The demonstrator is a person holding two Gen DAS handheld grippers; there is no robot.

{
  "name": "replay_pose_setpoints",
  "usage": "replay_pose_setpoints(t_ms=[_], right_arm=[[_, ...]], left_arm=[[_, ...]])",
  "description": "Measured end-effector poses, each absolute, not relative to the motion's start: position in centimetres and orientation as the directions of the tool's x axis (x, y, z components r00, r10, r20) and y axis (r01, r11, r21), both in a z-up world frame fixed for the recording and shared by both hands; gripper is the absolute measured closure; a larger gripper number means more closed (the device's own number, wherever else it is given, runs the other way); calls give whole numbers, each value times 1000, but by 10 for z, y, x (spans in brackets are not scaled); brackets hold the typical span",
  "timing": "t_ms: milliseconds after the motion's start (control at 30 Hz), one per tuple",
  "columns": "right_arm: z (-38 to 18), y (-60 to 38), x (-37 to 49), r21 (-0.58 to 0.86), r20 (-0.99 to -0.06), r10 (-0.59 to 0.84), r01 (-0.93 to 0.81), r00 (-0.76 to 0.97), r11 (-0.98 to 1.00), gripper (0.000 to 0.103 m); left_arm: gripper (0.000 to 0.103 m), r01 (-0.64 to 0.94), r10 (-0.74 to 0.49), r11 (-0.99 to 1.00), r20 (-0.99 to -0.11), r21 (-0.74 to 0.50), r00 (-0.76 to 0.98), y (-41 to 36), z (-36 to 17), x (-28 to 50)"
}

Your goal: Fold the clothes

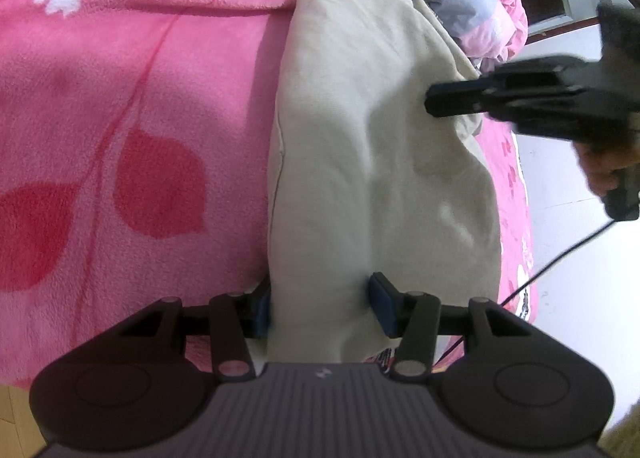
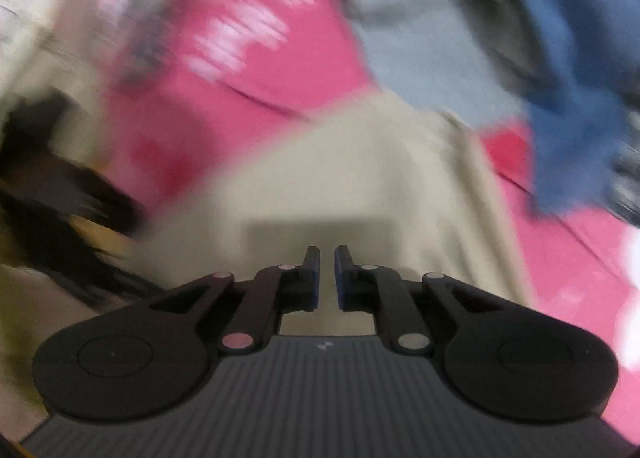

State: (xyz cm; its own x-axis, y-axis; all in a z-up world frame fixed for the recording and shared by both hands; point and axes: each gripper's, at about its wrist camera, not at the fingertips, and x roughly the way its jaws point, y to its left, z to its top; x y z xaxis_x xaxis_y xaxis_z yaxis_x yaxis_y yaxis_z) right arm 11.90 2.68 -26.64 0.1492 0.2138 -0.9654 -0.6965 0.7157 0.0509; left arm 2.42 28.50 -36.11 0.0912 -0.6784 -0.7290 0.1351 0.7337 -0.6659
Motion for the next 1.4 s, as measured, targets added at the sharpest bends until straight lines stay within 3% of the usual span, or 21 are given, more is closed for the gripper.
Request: replay_pose_setpoints(t_ms=[33,167,300,533,800,967,1067,1233,1400], right_arm=[[-273,19,119,-29,-971,139,-674,194,738,97],[-263,-21,133,3,-949,142,-443,282,896,98],[-259,-12,119,-52,-932,142,-511,334,858,96],[-246,-16,89,163,-914,330,-528,238,833,89],[-265,-50,57,180,-923,335,-557,191,811,89],[-287,-132,60,63,-961,119,-223,249,973,88],[-274,-166,61,156,-936,166,-56,312,986,88],[-251,-159,76,236,-860,270,-132,432,963,87],[-246,-131,107,207,-785,382,-375,487,903,69]], left_arm=[[51,136,-675,737,-732,-662,93,285,-361,25],[51,138,-657,753,-747,-644,100,287,-360,14],[51,152,-638,768,-762,-622,110,288,-359,-16],[50,221,-571,813,-811,-538,127,269,-338,-27],[46,274,-496,849,-860,-451,123,249,-323,-33],[44,283,-455,864,-887,-417,83,240,-323,-29],[46,289,-430,873,-899,-393,77,240,-311,-23],[47,267,-391,901,-907,-342,155,223,-285,7],[47,364,-425,877,-860,-313,283,178,-268,55]])
